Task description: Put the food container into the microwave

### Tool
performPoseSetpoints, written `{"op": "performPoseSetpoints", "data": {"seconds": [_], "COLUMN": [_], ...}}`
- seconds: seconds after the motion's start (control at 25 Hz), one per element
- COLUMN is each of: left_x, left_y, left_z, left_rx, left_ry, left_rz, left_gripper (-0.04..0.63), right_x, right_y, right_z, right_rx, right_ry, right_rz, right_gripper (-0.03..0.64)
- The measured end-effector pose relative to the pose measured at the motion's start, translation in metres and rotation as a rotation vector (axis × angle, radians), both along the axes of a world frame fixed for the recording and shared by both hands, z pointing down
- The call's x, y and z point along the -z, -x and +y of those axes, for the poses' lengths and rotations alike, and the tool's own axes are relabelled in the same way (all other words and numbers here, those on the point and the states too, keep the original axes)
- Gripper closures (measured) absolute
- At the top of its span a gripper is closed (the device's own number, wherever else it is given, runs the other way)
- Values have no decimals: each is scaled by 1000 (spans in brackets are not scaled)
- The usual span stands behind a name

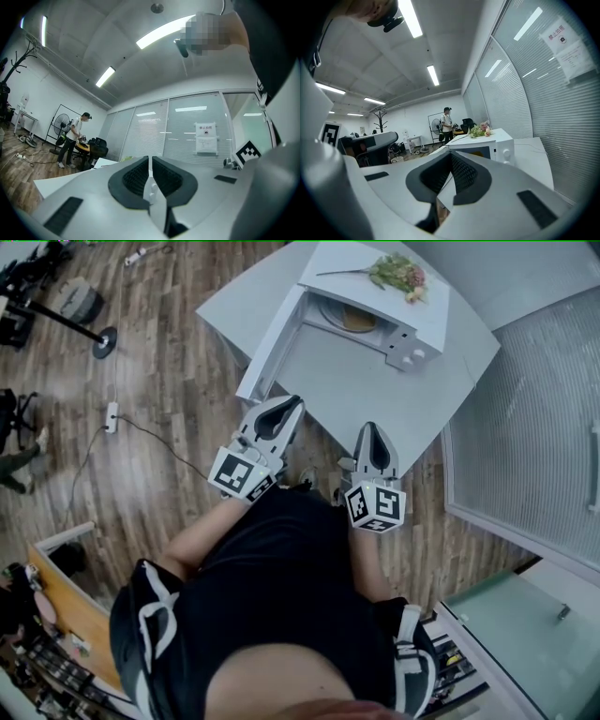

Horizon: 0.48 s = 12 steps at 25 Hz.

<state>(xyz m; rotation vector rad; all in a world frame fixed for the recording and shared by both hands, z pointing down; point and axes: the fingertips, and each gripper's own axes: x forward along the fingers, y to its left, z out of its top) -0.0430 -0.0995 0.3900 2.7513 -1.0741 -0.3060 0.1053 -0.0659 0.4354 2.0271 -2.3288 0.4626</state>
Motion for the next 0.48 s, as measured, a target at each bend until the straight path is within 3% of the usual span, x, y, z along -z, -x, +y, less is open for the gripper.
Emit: {"op": "performPoseSetpoints", "data": {"seconds": [0.48], "left_x": [2], "left_y": [1], "left_z": [-6], "left_rx": [-2], "left_ry": [-4], "left_rz": [9], "left_gripper": [552], "right_x": [3], "right_y": [-2], "right_z": [-6], "right_rx": [-5], "right_ry": [-12], "right_rz": [-3], "right_gripper": [592]}}
